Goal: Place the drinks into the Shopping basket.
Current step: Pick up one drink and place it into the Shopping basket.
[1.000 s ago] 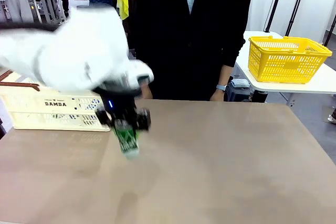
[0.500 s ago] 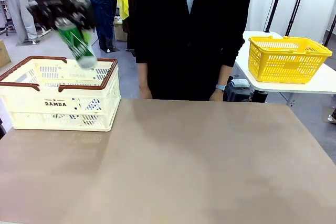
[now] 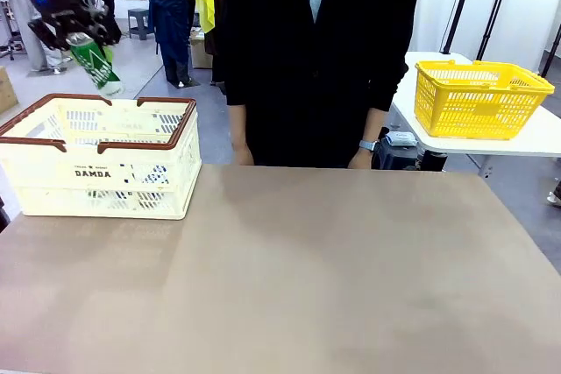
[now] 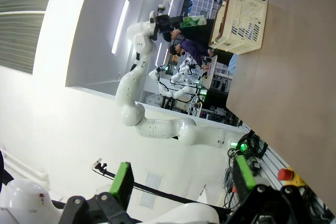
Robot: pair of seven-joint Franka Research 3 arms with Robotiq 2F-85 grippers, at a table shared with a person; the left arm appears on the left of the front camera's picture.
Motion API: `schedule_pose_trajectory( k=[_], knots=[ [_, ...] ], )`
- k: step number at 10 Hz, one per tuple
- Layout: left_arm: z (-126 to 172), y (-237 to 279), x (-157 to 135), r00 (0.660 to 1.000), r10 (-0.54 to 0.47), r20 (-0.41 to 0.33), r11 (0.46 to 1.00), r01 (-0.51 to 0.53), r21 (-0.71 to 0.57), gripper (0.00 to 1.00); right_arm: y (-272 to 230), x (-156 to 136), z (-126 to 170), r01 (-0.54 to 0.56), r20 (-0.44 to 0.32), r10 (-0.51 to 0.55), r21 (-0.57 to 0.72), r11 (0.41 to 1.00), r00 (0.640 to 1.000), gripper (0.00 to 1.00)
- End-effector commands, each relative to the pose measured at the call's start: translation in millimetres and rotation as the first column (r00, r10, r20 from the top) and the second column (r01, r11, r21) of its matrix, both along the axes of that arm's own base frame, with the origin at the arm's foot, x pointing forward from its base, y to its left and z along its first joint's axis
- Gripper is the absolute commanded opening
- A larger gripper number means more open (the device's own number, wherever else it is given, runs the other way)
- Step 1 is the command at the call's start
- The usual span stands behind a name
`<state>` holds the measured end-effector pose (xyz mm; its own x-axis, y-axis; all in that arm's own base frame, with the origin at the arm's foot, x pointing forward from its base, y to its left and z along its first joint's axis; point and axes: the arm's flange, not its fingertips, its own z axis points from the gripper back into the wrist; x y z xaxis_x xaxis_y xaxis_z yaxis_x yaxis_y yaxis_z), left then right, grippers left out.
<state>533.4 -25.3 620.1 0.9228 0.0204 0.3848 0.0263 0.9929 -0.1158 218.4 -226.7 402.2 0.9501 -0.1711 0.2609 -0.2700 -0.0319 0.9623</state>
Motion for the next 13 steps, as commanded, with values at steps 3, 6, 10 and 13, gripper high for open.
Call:
schedule_pose_trajectory(
  k=[3, 6, 10, 13],
  knots=[
    [-22, -26, 30, 0.995, 0.055, -0.077, 0.998, -0.053, 0.027, 0.00, -2, 0, 5, 0.002, -0.012, -0.001, 0.004, 1.000, 1.000, 1.00],
    [-27, -16, 25, 0.999, -0.016, -0.047, 1.000, 0.017, 0.007, 0.00, -2, 0, 5, 0.002, -0.012, -0.001, 0.004, 1.000, 1.000, 1.00],
    [-82, -36, 51, 0.989, -0.145, -0.030, 0.985, 0.147, 0.093, 0.00, -2, 0, 5, 0.002, -0.012, -0.001, 0.004, 1.000, 1.000, 1.00],
    [-124, -34, 69, 0.990, -0.110, -0.084, 0.984, 0.120, 0.130, 0.00, -2, 0, 5, 0.002, -0.012, -0.001, 0.004, 1.000, 1.000, 1.00]
  ],
)
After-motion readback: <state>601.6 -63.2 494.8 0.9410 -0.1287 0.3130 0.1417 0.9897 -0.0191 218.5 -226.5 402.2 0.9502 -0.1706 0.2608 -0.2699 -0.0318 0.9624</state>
